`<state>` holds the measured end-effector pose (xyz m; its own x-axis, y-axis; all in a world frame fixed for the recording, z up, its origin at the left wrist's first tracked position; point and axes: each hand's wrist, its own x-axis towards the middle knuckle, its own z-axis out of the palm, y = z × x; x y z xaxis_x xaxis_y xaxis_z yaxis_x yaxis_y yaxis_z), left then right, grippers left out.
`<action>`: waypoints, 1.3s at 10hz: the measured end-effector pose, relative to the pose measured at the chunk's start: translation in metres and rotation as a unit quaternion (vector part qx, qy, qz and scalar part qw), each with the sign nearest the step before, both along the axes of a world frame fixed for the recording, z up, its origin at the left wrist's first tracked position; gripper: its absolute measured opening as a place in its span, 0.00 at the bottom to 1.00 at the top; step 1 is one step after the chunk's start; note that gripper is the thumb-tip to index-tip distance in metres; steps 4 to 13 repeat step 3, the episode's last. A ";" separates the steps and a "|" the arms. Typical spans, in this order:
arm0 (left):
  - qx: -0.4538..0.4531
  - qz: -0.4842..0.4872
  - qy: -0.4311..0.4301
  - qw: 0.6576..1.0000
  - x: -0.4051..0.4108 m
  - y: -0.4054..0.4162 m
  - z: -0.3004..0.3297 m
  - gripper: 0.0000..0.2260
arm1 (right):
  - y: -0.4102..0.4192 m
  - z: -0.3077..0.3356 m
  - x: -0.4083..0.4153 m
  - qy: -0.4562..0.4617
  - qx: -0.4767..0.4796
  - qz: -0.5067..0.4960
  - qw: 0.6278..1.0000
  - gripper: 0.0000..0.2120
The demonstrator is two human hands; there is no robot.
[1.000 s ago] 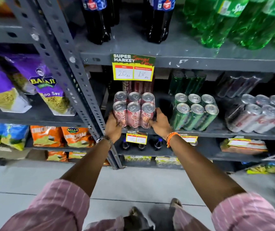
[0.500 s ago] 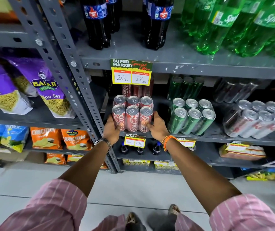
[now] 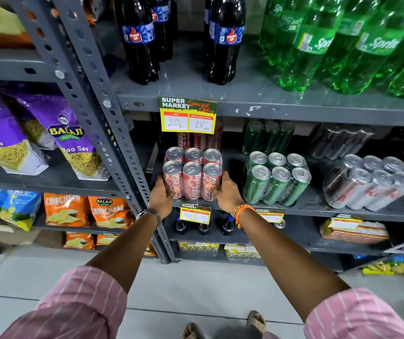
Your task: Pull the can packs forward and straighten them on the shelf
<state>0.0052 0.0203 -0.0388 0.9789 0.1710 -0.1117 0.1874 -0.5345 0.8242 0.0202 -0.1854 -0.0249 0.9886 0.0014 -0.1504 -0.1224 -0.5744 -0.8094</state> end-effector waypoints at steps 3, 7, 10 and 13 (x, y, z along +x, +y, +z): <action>0.064 -0.021 -0.193 0.979 -0.057 -0.013 0.041 0.36 | -0.028 0.069 -0.077 -0.166 0.125 0.004 0.978 0.17; 0.064 -0.021 -0.193 0.979 -0.057 -0.013 0.041 0.36 | -0.028 0.069 -0.077 -0.166 0.125 0.004 0.978 0.17; 0.064 -0.021 -0.193 0.979 -0.057 -0.013 0.041 0.36 | -0.028 0.069 -0.077 -0.166 0.125 0.004 0.978 0.17; 0.064 -0.021 -0.193 0.979 -0.057 -0.013 0.041 0.36 | -0.028 0.069 -0.077 -0.166 0.125 0.004 0.978 0.17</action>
